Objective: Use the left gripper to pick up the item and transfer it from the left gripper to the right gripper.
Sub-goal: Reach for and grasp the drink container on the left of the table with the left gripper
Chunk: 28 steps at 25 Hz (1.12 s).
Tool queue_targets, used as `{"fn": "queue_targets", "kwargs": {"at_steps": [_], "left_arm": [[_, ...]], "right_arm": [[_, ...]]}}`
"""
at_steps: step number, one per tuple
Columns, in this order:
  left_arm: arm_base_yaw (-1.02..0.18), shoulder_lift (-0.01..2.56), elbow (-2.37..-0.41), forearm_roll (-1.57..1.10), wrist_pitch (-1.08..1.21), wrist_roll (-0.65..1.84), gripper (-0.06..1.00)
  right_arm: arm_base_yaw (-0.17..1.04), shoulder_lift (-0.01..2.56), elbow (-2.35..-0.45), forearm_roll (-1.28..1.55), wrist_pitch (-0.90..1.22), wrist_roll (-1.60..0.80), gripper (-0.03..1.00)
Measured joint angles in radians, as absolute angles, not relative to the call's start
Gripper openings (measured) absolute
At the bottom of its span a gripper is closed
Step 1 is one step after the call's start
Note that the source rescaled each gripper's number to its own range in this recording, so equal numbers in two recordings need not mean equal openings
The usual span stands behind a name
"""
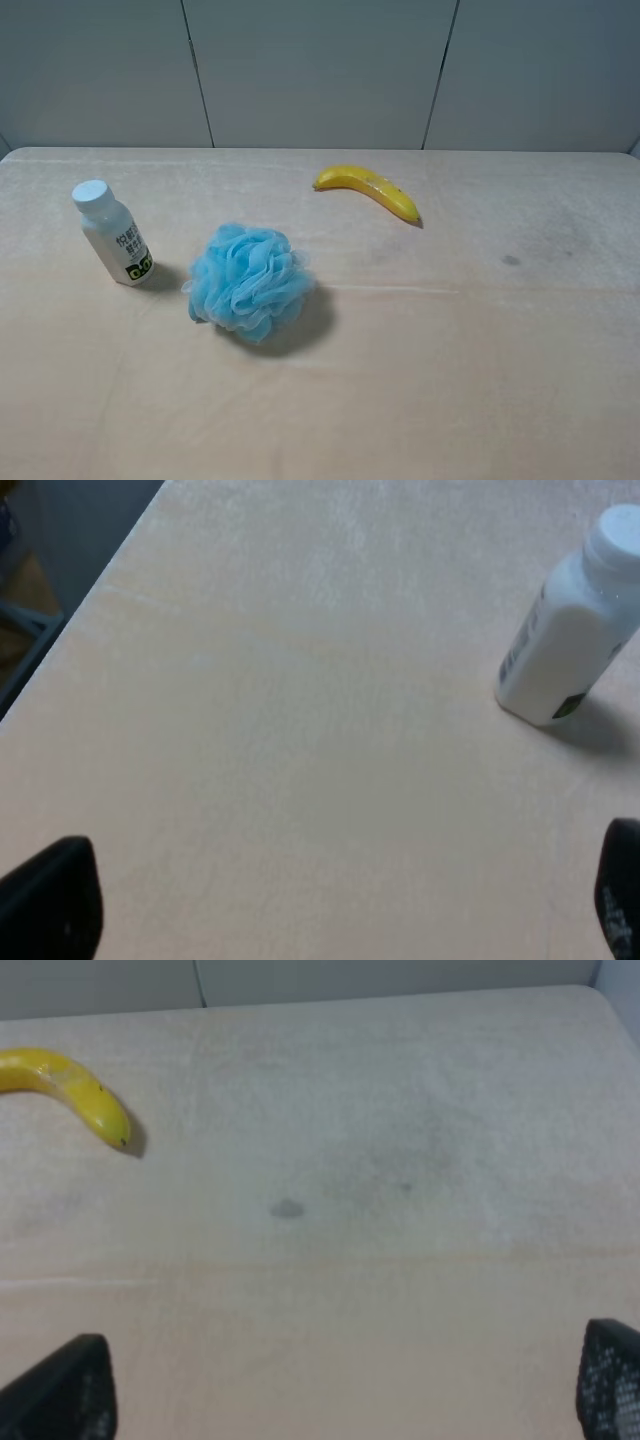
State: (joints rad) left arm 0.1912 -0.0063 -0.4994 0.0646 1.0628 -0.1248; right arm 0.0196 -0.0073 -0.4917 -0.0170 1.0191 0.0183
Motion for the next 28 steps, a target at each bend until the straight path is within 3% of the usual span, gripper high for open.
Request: {"fn": "queue_targets", "kwargs": {"at_steps": [21,28], "left_arm": [[0.191,-0.006,-0.502,0.065,1.064,-0.125,0.95],[0.191,0.14,-0.649,0.062,1.072,-0.104,0.95]], "right_arm": [[0.02,-0.007,-0.492,-0.017,1.018,0.018,1.0],[0.02,-0.007,-0.492,-0.017,1.018,0.018,1.0]]}}
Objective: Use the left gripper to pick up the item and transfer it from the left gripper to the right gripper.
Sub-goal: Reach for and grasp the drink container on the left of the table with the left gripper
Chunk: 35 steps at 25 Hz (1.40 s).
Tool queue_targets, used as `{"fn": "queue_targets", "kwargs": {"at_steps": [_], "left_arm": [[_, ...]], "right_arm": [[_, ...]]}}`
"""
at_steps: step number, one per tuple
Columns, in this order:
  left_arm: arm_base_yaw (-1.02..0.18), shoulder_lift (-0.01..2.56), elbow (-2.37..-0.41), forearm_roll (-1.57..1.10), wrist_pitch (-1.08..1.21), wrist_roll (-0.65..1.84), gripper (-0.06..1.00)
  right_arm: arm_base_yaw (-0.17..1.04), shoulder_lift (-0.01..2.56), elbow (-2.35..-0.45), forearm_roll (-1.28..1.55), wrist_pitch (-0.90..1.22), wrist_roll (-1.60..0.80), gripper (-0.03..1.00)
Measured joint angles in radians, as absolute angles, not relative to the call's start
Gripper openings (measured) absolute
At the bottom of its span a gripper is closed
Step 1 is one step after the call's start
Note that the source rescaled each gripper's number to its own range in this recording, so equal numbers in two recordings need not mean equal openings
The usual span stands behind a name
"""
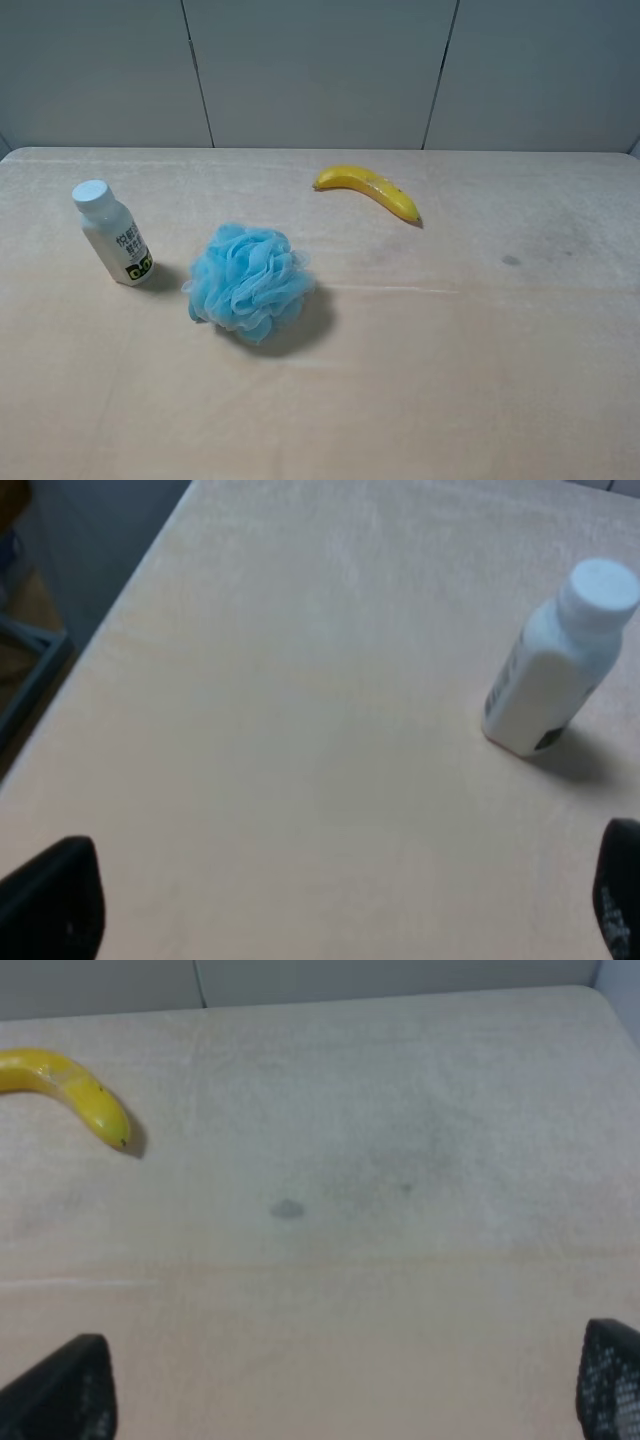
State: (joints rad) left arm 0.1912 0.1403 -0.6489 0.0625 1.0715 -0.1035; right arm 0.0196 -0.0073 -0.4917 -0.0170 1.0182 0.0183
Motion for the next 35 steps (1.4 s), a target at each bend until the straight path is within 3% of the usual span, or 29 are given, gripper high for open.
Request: {"fn": "queue_targets", "kwargs": {"at_steps": [7,18,35], "left_arm": [[0.172,0.403,-0.824,0.016,1.057,-0.031,0.95],[0.085,0.876,-0.947,-0.013,1.057,-0.027,1.0],[-0.142,1.495,-1.052,-0.013,0.819,0.0,1.0]], "right_arm": [[0.02,-0.007,-0.492,-0.017,1.018,0.018,1.0],[0.02,-0.007,-0.492,-0.017,1.019,0.018,1.0],[0.02,-0.007,-0.492,-0.017,1.019,0.018,1.0]]}}
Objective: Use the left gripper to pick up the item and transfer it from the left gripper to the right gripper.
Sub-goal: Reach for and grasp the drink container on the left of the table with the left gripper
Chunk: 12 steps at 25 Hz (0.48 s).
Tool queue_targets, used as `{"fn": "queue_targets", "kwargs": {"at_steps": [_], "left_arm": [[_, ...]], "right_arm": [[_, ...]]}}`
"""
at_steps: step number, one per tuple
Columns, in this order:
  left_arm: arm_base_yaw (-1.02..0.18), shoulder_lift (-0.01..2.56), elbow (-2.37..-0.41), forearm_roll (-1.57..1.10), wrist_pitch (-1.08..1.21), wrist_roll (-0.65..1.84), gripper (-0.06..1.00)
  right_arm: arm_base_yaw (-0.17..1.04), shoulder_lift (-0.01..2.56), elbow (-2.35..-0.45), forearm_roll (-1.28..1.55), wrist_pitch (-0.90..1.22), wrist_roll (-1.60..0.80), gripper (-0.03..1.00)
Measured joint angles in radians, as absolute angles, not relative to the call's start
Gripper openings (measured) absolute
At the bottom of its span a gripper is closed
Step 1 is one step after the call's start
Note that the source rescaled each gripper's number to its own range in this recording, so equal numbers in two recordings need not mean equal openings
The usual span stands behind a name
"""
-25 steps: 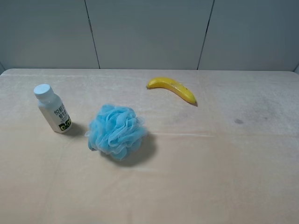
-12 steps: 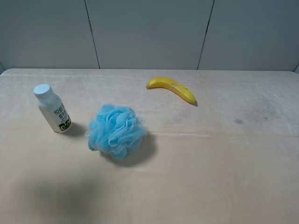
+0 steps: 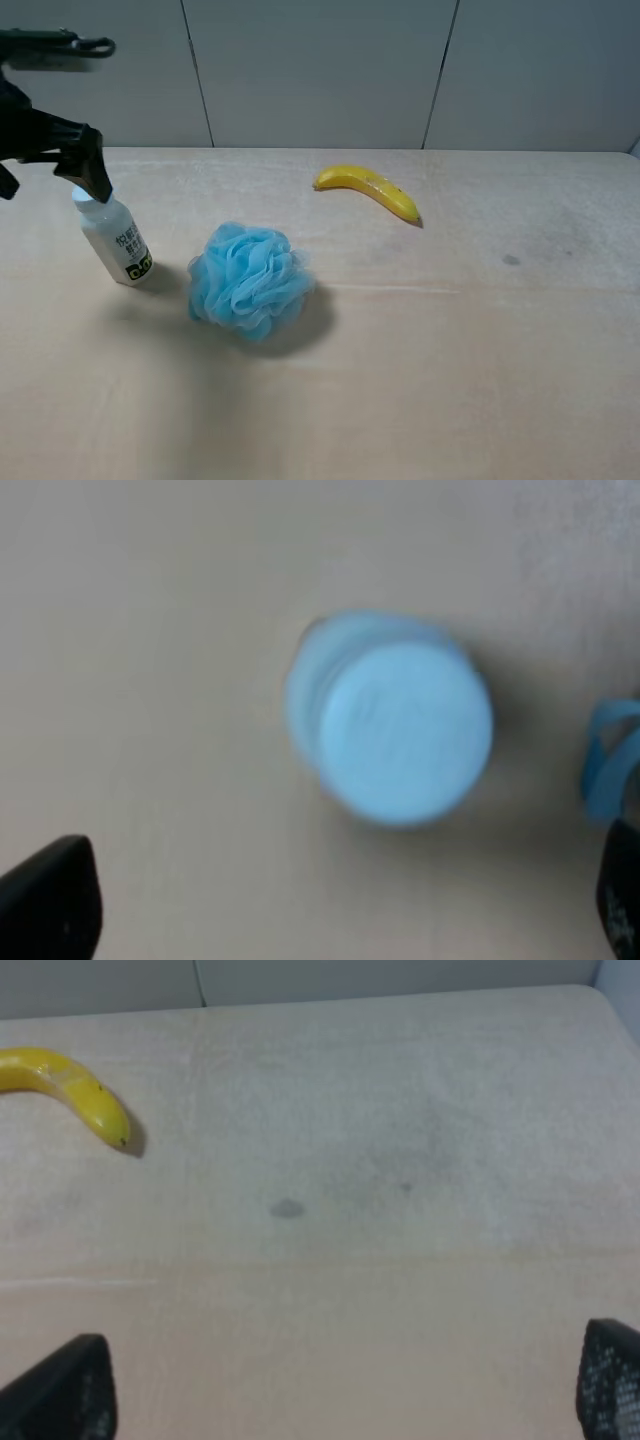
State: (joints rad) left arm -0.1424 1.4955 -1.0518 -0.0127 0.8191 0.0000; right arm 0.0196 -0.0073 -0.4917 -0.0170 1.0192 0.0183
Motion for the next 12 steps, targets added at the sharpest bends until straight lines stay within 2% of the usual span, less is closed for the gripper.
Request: {"fn": "queue_targets", "kwargs": {"at_steps": [12], "left_arm": [[-0.189,1.72,-1.054,-0.016,0.706,0.027,1.0]], "right_arm": [[0.02,-0.007,-0.492,-0.017,1.019,0.018,1.0]]}}
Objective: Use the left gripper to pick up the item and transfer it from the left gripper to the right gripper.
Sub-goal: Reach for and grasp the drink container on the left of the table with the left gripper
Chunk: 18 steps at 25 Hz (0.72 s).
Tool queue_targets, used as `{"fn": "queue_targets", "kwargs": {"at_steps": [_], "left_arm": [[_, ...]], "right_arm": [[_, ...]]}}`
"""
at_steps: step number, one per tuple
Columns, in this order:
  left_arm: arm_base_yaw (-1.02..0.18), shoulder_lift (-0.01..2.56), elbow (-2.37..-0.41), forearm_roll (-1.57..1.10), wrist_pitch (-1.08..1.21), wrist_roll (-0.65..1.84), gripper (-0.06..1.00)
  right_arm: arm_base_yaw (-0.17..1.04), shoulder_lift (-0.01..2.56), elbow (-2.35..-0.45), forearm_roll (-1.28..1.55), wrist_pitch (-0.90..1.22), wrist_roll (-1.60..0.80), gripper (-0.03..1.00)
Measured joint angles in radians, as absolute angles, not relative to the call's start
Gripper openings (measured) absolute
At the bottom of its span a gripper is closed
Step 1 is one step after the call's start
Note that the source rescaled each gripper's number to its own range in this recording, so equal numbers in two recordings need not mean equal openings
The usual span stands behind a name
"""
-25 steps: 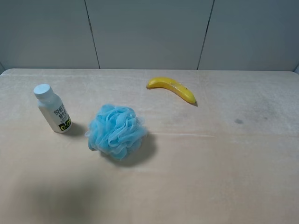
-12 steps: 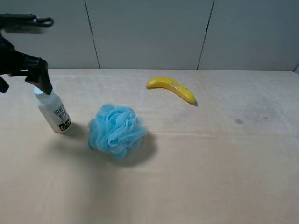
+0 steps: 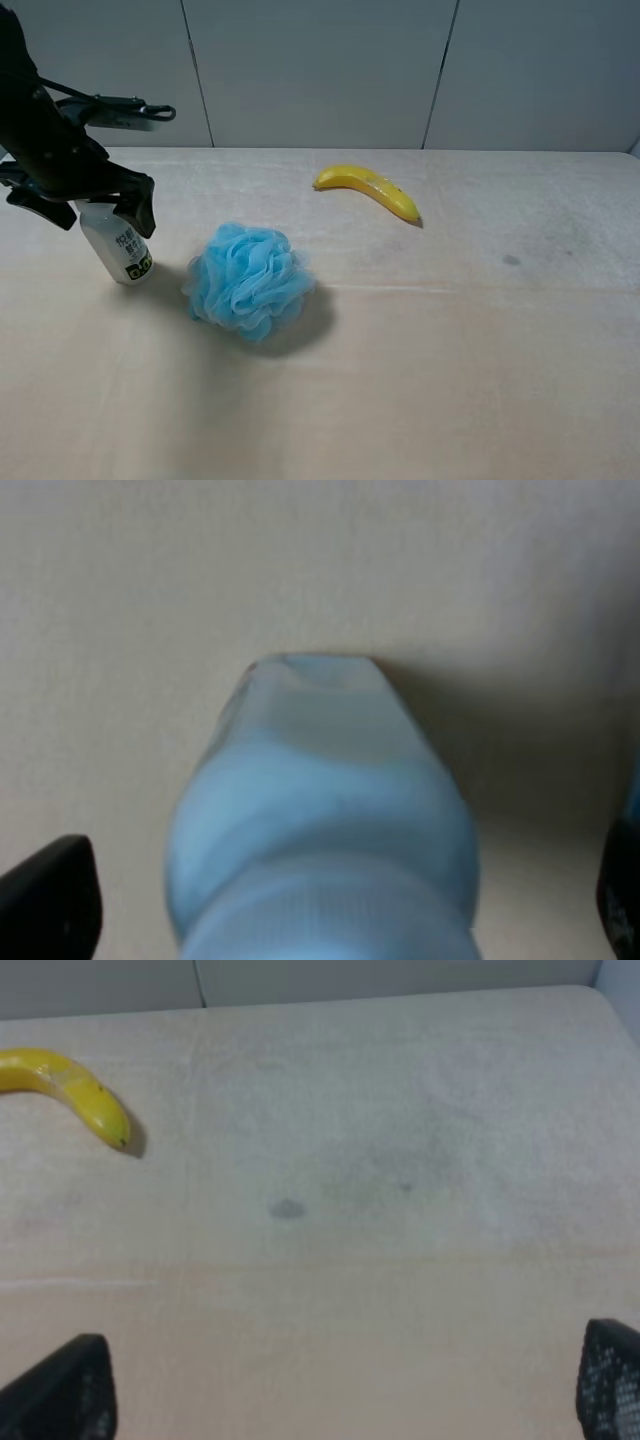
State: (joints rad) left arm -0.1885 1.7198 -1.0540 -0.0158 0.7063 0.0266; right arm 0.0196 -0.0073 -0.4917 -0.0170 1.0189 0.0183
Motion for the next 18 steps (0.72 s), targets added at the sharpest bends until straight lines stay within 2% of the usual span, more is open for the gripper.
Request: {"fn": "queue_targets", "kwargs": {"at_steps": [4,6,7,9,10,11,12,13,18], "left_arm": [[-0.189,1.737,-1.054,-0.016,0.683,0.063,1.0],[-0.189,1.737,-1.056,-0.016,0.675,0.075,0.95],[-0.189,1.737,-1.056,-0.016,0.673,0.078,0.89],[-0.189,1.737,-1.056,-0.016,0.67,0.093,0.64],[-0.189,1.737,-1.056,-0.016,0.669,0.101,0.43],[-0.189,1.737,-1.056,-0.013,0.667,0.103,0.14],[-0.189,1.737,-1.056,-0.012,0.665,0.108,0.0],[-0.189,1.737,-1.056,-0.013,0.665,0.108,0.03],[-0.189,1.737,-1.056,-0.013,0.666,0.111,0.03]], "right_arm": [[0.02,-0.007,-0.492,-0.017,1.019,0.018,1.0],[0.02,-0.007,-0.492,-0.017,1.019,0.018,1.0],[0.02,-0.007,-0.492,-0.017,1.019,0.018,1.0],[0.02,-0.007,-0.492,-0.017,1.019,0.018,1.0],[0.02,-0.007,-0.492,-0.017,1.019,0.018,1.0],[0.02,-0.007,-0.492,-0.017,1.019,0.018,1.0],[0.02,-0.007,-0.492,-0.017,1.019,0.018,1.0],[0.02,-0.007,-0.492,-0.017,1.019,0.018,1.0],[0.02,-0.007,-0.492,-0.017,1.019,0.018,1.0]]}}
